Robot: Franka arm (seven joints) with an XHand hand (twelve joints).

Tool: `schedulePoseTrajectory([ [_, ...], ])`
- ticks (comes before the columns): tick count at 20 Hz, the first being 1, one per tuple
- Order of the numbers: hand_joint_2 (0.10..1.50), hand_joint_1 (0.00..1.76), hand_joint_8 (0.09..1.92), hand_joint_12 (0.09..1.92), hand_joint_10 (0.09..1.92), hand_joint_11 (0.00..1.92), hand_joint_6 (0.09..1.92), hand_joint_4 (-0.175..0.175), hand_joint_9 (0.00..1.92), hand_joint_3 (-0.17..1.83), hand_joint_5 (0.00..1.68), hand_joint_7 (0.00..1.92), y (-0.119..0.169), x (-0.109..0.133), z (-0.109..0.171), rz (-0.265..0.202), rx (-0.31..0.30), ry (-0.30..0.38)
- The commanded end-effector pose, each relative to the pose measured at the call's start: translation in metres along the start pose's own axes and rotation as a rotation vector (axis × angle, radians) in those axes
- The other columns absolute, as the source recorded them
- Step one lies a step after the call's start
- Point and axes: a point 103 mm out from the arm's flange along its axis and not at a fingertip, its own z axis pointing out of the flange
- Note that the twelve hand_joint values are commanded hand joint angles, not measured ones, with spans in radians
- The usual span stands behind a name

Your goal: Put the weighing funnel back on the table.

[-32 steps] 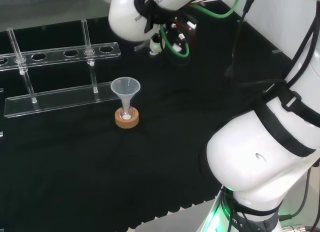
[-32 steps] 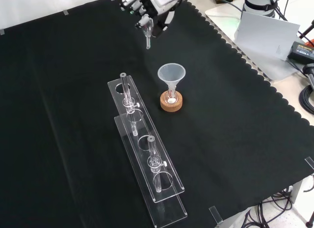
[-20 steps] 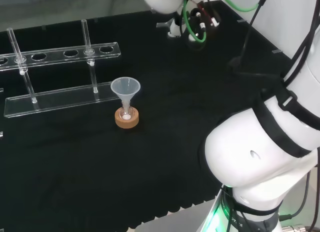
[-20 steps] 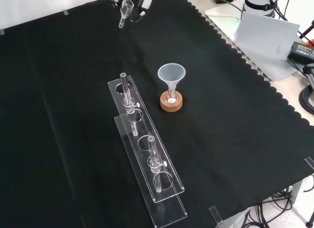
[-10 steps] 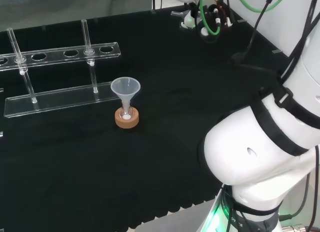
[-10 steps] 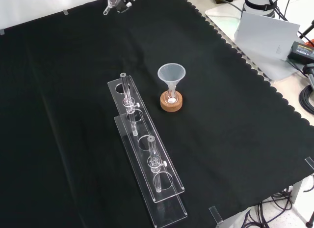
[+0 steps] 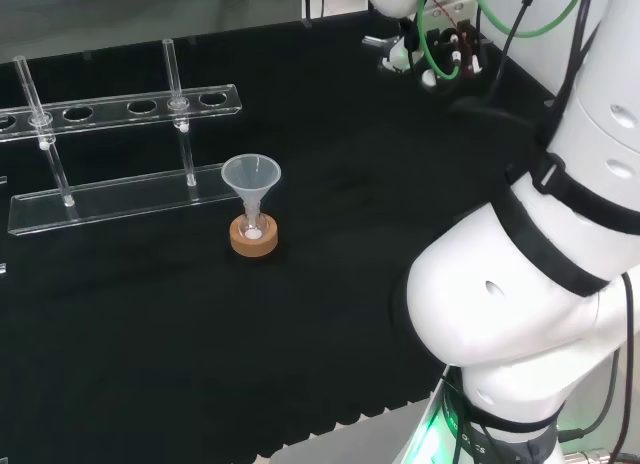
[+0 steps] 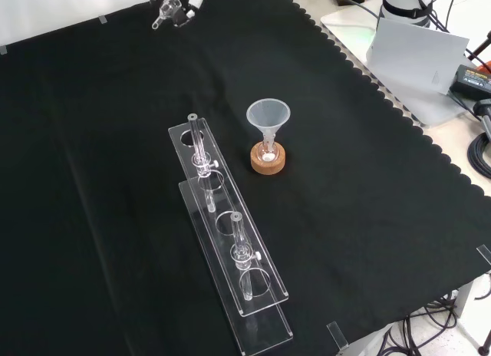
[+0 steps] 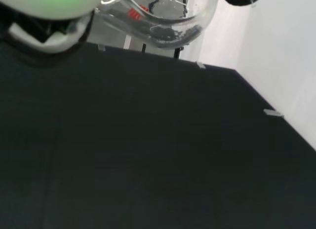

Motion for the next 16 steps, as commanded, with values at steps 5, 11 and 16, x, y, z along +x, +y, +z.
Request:
schedulePoseTrajectory([
  [5,0.45,1.17,0.09,1.32,0.17,0.5,0.43,0.175,1.43,0.91,1.47,1.86,0.012,0.0,0.057,-0.008,0.038,0.036],
  [11,0.45,1.17,0.09,1.32,0.17,0.5,0.43,0.175,1.43,0.91,1.47,1.86,0.011,0.003,0.095,0.006,0.075,0.061],
  [16,0.45,1.17,0.09,1.32,0.17,0.5,0.42,0.175,1.43,0.91,1.47,1.85,0.008,0.008,0.127,0.013,0.107,0.081],
])
